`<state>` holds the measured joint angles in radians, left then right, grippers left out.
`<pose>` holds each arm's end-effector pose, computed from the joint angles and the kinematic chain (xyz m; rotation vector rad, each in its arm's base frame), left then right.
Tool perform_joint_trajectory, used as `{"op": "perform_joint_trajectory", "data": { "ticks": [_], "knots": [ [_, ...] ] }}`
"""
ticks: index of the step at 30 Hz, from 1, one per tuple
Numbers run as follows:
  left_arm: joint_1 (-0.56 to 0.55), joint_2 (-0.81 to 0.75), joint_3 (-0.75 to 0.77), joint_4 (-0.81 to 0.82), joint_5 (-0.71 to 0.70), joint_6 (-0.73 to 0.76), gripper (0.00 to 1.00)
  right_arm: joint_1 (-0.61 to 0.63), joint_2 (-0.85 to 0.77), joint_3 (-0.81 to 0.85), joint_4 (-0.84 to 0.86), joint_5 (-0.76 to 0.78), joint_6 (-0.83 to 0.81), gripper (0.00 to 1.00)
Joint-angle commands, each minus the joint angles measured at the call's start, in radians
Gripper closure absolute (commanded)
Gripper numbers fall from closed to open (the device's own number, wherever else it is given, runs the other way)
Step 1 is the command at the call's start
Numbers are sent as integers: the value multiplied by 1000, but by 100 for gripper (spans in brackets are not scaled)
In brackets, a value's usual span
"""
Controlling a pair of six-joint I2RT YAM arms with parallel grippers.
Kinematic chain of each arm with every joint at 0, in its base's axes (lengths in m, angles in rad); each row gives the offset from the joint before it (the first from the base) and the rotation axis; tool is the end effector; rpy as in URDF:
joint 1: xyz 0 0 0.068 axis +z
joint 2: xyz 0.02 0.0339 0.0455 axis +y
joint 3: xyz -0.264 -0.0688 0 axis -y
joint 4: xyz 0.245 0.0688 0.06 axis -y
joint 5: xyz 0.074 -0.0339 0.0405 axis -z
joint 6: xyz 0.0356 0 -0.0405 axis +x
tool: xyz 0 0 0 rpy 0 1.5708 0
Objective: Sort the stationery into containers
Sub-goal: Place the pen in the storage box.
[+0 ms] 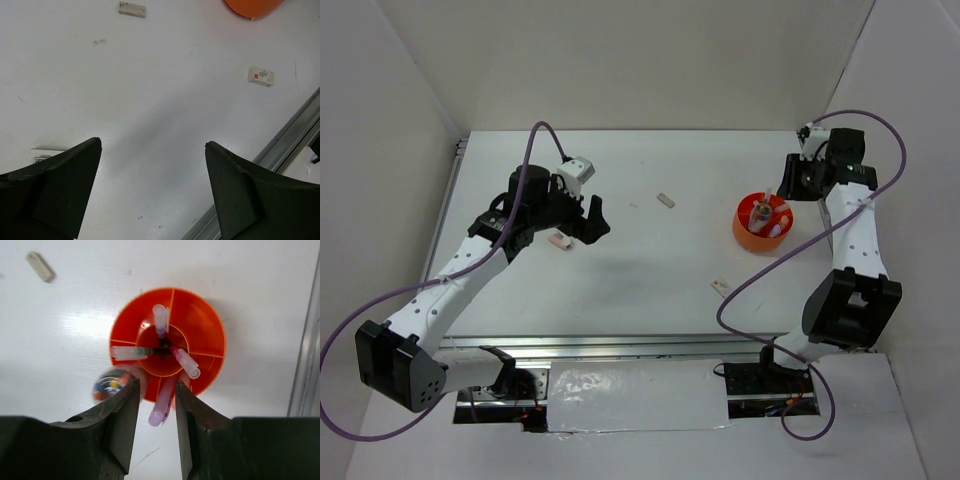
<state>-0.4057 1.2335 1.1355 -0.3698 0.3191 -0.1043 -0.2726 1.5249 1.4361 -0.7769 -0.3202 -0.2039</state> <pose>0.2515 -0.1202 0.3498 0.5119 2.0099 -0.6417 0.3180 -0.0773 0.3332 -0.0596 2.3844 0.1669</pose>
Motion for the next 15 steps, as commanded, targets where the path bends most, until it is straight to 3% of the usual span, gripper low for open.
{"op": "perform_joint_trajectory", "data": {
  "ticks": [1, 4, 8, 15],
  "knots": [
    [-2, 9, -10, 60, 11, 0, 3, 26, -86, 119, -48, -37, 4, 58],
    [-8, 40, 16, 51, 0, -6, 4, 70, -94, 164, -45, -60, 18, 58],
    [7, 58, 27, 68, 17, -38, 4, 241, -36, 242, -42, -46, 29, 58],
    [59, 47, 10, 77, 48, -71, 3, 483, 305, 478, -28, -54, 75, 62]
  ]
}}
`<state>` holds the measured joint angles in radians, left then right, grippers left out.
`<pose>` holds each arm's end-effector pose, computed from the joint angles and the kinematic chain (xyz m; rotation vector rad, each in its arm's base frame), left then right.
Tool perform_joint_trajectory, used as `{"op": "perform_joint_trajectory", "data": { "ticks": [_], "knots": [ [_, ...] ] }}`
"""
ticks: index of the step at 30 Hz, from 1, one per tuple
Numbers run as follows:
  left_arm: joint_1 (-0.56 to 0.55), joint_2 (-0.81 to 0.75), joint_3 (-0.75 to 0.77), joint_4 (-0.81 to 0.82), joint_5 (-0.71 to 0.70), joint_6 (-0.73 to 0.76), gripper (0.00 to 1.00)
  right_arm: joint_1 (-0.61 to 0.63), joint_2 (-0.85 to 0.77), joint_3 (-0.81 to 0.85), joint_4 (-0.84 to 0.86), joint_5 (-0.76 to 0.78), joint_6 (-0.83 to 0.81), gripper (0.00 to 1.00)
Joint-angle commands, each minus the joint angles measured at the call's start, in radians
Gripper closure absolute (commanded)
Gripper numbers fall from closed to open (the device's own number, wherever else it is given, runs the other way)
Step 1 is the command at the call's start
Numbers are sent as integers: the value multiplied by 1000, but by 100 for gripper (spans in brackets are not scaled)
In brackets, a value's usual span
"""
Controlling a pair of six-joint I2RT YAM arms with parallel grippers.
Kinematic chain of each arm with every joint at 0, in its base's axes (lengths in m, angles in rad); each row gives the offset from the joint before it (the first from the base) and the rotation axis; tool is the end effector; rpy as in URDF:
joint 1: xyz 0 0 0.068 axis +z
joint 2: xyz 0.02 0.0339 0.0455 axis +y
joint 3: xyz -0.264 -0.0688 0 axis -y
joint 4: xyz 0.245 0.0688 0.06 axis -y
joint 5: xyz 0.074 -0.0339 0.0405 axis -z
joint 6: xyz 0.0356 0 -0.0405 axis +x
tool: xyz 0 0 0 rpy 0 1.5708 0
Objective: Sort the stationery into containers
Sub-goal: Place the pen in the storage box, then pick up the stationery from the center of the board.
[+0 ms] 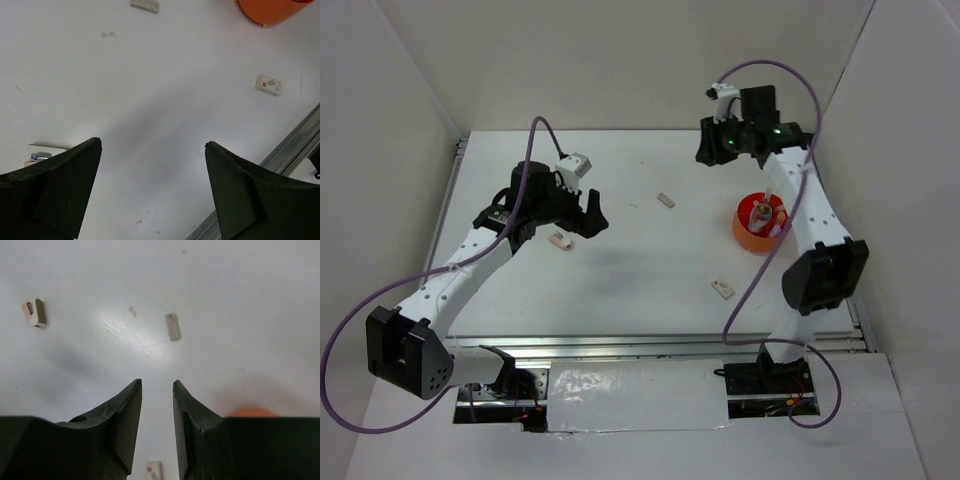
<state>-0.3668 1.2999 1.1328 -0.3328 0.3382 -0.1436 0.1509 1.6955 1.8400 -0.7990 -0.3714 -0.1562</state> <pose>0.2715 -0.1169 0.3347 0.4444 2.0594 -0.6602 0.3655 0.0686 0.4049 -0.5365 2.1373 0.4093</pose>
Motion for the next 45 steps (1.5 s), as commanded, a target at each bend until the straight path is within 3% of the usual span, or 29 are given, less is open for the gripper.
{"op": "perform_joint_trajectory", "data": {
  "ticks": [1, 7, 10, 12, 15, 20, 30, 45],
  "knots": [
    [29, -24, 12, 41, 28, -34, 3, 74, 182, 108, -8, -3, 33, 62],
    [61, -47, -21, 52, 42, -36, 3, 133, 579, 442, -84, 60, 37, 62],
    [71, -50, -36, 58, 55, -39, 3, 139, 671, 495, -89, 90, 29, 60],
    [78, -48, -44, 64, 65, -40, 3, 138, 700, 476, -65, 91, 20, 51],
    [83, -41, -47, 66, 74, -39, 3, 136, 725, 478, -63, 65, 15, 46],
    [95, -24, -48, 71, 87, -37, 3, 151, 770, 485, -92, 54, -2, 45],
    [112, 1, -42, 67, 107, -37, 3, 213, 860, 579, -154, 175, -40, 44],
    [128, 25, -18, 52, 128, -28, 3, 217, 888, 579, -195, 229, -55, 38]
  ]
}}
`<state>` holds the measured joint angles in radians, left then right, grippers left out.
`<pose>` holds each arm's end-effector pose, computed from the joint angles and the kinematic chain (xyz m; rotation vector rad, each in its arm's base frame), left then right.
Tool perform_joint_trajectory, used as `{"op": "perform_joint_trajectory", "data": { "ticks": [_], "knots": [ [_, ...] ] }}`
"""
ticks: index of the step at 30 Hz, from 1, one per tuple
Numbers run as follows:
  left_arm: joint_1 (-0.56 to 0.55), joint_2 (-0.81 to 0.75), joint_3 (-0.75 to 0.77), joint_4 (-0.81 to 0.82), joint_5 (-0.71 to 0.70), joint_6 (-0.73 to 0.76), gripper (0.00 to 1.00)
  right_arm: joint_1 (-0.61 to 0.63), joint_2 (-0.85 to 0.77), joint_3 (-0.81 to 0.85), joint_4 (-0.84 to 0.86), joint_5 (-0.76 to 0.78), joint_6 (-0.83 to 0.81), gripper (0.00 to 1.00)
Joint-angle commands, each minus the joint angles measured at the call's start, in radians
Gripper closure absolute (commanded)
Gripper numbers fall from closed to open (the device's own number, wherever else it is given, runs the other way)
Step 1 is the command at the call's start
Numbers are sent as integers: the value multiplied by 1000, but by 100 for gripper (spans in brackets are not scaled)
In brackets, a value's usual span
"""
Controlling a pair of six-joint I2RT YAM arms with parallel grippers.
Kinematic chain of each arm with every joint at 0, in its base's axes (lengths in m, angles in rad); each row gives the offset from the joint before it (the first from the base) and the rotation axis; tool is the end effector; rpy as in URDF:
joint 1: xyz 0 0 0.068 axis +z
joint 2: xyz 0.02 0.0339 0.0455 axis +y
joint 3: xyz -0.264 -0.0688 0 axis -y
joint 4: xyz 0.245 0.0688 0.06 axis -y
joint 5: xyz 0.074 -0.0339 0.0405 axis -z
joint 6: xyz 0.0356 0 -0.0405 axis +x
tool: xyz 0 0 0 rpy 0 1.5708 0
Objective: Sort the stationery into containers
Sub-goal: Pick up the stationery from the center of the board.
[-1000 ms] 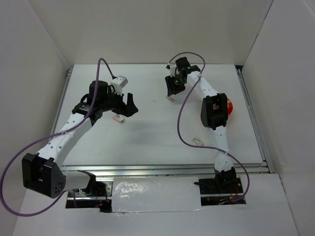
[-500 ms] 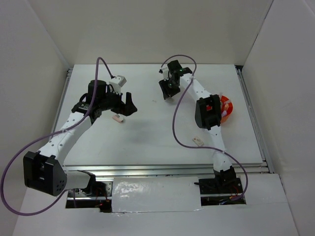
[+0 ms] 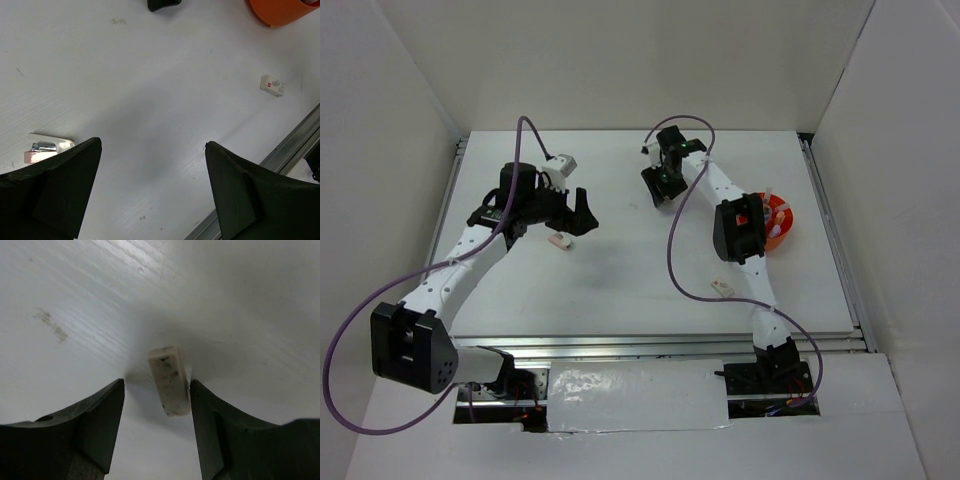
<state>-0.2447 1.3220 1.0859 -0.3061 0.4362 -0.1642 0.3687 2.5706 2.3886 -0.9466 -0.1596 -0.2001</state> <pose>0.2857 -0.0869 0.3156 0.3504 2.1065 -0.7029 0.5023 0.2001 0.1722 -0.8048 2.5801 0.2665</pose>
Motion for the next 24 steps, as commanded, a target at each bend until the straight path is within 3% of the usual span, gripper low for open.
{"op": "perform_joint_trajectory", "data": {
  "ticks": [1, 3, 6, 9, 10, 13, 19, 24],
  "knots": [
    [7, 3, 31, 25, 30, -8, 3, -1, 14, 26, -43, 19, -12, 38],
    [7, 8, 39, 22, 35, -9, 3, 2, 22, 38, -52, 23, -16, 40],
    [8, 13, 48, 16, 35, -9, 3, 9, 19, 32, -64, 8, -33, 53],
    [8, 14, 55, 12, 30, -6, 4, 13, 16, 21, -89, -21, -50, 73],
    [8, 14, 58, 10, 32, -8, 4, 18, 10, 11, -92, -26, -53, 85],
    [8, 5, 58, 7, 32, -11, 4, 19, -50, -43, -95, -50, -56, 97],
    [-2, -27, 37, 13, 29, -17, 4, -63, -406, -198, -73, -118, -36, 100],
    [-16, -43, 17, 21, 29, -12, 4, -178, -607, -180, -184, -103, -131, 100]
  ]
}}
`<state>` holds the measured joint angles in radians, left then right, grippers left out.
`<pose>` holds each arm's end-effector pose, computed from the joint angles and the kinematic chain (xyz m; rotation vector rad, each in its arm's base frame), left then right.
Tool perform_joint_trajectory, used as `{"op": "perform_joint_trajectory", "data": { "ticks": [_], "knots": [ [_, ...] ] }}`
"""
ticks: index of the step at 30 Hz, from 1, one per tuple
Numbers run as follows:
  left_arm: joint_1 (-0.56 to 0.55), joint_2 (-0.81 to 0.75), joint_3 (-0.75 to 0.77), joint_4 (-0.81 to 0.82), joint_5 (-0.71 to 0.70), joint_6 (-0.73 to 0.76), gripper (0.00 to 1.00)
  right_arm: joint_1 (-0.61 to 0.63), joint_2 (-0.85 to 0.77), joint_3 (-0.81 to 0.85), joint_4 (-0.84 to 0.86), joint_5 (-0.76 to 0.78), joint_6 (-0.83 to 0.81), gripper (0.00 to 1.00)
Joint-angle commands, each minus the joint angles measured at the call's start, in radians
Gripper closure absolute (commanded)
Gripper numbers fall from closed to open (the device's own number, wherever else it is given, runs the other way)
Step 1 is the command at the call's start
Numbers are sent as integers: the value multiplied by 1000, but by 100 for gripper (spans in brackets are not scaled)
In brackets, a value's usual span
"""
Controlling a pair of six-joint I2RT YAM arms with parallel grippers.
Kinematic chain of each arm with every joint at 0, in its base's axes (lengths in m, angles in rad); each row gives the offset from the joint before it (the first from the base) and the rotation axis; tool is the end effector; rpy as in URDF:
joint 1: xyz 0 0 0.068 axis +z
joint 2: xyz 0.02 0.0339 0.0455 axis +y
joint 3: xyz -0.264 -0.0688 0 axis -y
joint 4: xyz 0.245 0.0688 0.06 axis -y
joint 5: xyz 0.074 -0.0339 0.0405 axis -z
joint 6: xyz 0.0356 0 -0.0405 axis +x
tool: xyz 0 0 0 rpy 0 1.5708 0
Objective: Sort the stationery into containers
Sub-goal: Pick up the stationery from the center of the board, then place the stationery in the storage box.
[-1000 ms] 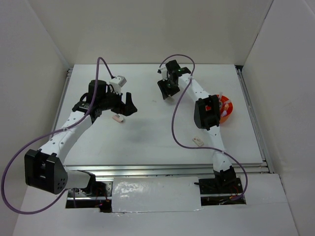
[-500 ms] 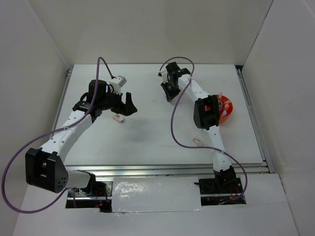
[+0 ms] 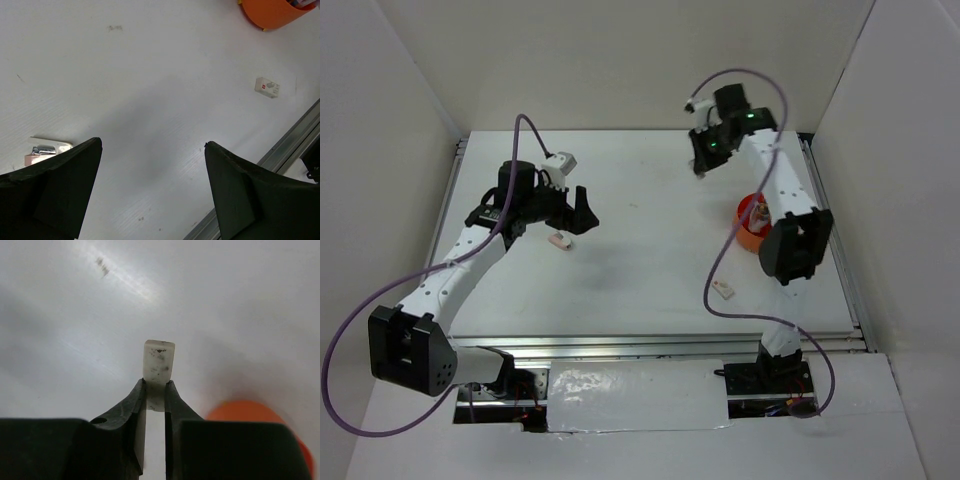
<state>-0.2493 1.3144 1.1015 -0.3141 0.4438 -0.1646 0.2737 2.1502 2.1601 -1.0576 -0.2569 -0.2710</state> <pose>0.2840 -0.0881 0.3224 0.3617 2.0900 -0.7130 0.4434 0.1339 0.3029 -0.7860 2.4800 0.3368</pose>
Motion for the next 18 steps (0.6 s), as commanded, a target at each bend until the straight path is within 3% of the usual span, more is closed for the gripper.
{"op": "perform_joint_trajectory", "data": {
  "ticks": [1, 10, 18],
  "knots": [
    [-13, -35, 0, 33, 22, -13, 4, -117, -202, 49, -105, 1, -80, 100],
    [-33, -27, 15, 33, 24, -18, 5, -267, -263, -17, -157, 36, -209, 100],
    [-35, -47, -6, 21, 16, -7, 4, -352, -271, -63, -228, -30, -244, 100]
  ]
}}
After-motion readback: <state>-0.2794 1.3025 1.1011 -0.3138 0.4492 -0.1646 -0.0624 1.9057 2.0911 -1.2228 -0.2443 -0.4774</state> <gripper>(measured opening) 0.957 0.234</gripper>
